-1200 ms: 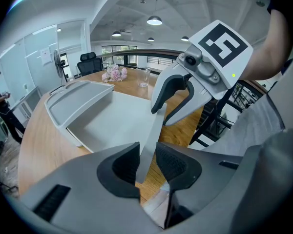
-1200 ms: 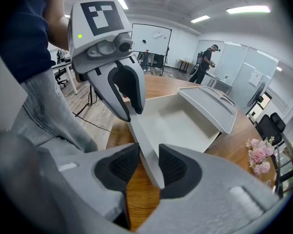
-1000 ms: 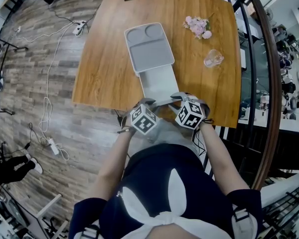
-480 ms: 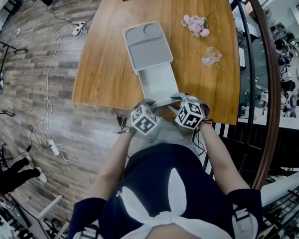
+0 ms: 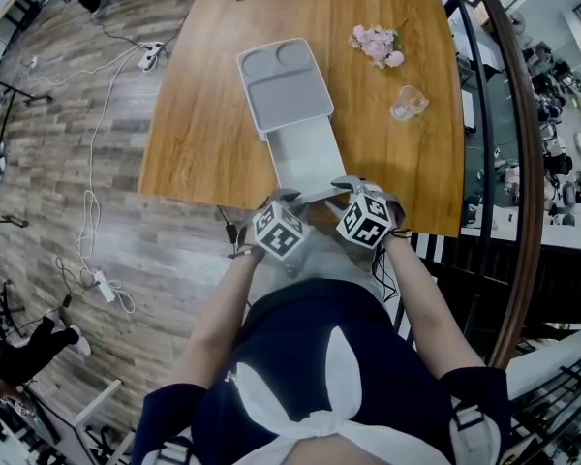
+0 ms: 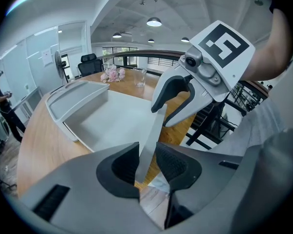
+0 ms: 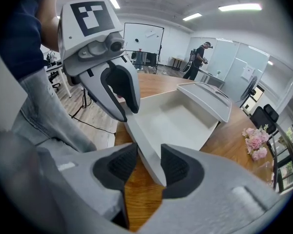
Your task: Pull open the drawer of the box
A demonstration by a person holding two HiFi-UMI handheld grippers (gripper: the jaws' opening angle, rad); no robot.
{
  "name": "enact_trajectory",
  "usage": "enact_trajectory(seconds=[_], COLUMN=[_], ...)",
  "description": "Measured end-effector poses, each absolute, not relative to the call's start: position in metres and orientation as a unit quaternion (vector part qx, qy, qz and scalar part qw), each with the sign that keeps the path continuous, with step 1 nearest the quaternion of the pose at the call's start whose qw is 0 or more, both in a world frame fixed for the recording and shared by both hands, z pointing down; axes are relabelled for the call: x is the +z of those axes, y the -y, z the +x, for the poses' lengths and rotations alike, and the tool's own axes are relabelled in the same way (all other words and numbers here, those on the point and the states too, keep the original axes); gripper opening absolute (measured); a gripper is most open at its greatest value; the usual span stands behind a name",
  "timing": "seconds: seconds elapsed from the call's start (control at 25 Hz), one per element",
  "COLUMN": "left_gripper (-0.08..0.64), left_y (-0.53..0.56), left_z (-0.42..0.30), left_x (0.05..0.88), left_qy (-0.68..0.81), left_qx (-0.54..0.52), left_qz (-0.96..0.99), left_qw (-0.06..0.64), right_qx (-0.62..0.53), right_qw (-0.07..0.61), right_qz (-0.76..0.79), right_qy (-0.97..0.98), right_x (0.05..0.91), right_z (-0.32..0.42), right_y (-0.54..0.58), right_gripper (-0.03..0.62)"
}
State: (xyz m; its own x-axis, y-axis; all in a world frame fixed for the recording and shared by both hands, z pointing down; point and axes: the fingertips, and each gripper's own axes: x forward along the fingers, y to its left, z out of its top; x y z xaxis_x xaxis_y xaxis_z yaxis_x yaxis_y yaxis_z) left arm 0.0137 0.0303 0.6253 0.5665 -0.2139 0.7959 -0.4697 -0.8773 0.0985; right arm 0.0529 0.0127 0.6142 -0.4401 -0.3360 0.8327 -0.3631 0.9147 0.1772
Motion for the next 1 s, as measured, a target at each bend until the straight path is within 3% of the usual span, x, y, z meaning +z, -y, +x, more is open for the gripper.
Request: enact_trajectory(seconds=[0.48,0.68,0.8,1.0], left_gripper=[0.118,0.111,0.047,0.023], left_y=[-0.024,-0.031,-0.038,-0.055], left_z=[-0.008,-0.013,-0.014,-0.018], left_x=[0.593,0.576,0.567,0.549], left_qy=[0.26,0.292,0.31,0.334], left_qx=[0.359,0.328,0.31,0.277], left_qz=[0.88,0.882,0.884,0.888], left_qw=[0.17,0.168,0.163,0.151], right_qx=[0.015,0.038,0.054,0.082], right_qw=[0.462,0.402,0.358,0.292], right_qz=[0.293,0.355,0.381,0.394], right_qy=[0.837,0.843,0.851,0.868], right_x=[0.591,0.564,0.545,0.525], right_z=[0.06,0.062,0.059,0.045], right_y=[-0.017,-0.023,-0.028,-0.048], right_gripper=[0.148,0.059,0.009,-0.002])
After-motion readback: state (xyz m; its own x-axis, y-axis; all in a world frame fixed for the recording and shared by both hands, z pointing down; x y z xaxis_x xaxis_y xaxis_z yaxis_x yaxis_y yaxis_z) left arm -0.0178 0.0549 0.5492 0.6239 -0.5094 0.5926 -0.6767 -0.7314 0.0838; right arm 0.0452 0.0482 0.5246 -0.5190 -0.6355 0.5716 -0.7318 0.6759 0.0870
